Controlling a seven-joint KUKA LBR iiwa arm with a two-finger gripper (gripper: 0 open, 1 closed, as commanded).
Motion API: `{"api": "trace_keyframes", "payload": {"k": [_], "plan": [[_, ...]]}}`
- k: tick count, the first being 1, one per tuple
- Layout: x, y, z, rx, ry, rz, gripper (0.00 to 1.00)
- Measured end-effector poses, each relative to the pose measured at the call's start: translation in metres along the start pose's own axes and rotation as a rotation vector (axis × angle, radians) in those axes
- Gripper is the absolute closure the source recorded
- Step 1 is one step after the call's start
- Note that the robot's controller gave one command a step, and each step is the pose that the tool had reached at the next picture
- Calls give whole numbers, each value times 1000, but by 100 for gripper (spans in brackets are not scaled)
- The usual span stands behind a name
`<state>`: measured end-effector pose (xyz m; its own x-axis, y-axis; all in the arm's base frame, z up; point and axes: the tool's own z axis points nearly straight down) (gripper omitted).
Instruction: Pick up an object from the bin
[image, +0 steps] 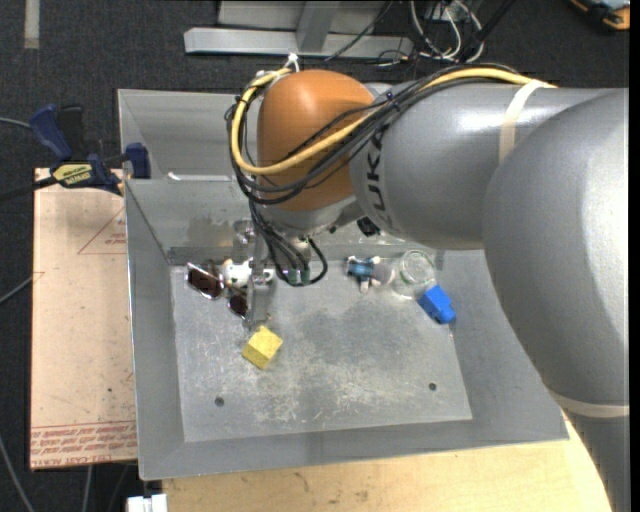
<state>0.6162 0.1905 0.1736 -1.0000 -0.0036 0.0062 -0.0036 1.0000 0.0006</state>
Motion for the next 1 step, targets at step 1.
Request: {"api": "trace_keyframes", "payload": {"k": [1], "plan": [[-2,-1,-5,-1,-8,3,0]]}}
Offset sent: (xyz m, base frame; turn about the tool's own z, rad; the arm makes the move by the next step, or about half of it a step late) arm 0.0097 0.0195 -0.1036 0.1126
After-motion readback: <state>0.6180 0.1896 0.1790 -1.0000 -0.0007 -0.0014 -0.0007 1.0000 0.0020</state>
